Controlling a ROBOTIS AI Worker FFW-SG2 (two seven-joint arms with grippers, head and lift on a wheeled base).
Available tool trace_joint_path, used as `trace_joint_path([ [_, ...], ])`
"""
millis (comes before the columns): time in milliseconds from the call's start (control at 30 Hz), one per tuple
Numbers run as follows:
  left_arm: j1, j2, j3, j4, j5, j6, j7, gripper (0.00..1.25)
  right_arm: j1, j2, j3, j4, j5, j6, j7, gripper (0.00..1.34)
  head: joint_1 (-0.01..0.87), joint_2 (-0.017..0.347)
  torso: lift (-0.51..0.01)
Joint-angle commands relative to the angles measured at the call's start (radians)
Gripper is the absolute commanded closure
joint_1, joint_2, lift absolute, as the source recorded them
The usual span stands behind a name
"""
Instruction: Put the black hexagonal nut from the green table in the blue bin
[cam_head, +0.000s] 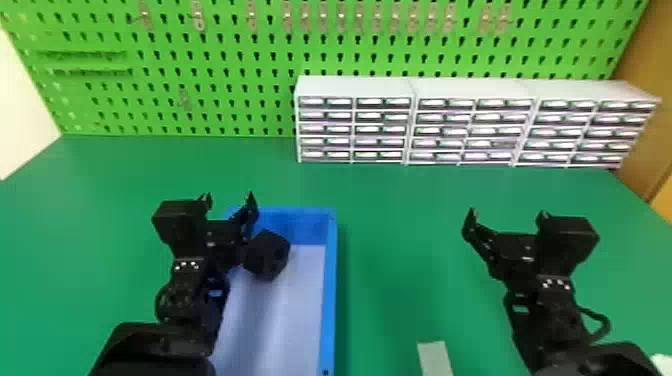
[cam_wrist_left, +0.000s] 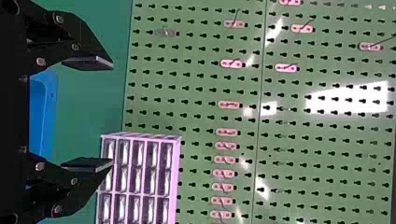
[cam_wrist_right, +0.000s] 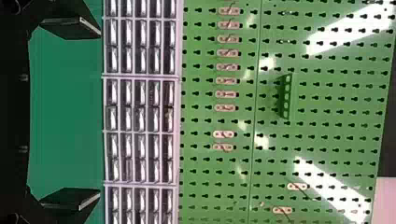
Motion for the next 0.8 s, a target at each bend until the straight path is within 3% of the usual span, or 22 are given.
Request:
trace_joint_path([
  [0, 0.0, -0.003, 0.0, 0.0, 0.0, 0.0, 0.0, 0.51, -0.004, -0.002, 0.003, 0.0, -0.003, 0.002, 0.0, 0.11, 0.657, 0.057, -0.095],
  [767, 0.006, -0.003, 0.002, 0.0, 0.0, 0.0, 0.0, 0.51, 0.004, -0.006, 0.004, 0.0, -0.008, 0.006, 0.0, 0.11, 0.657, 0.057, -0.095],
])
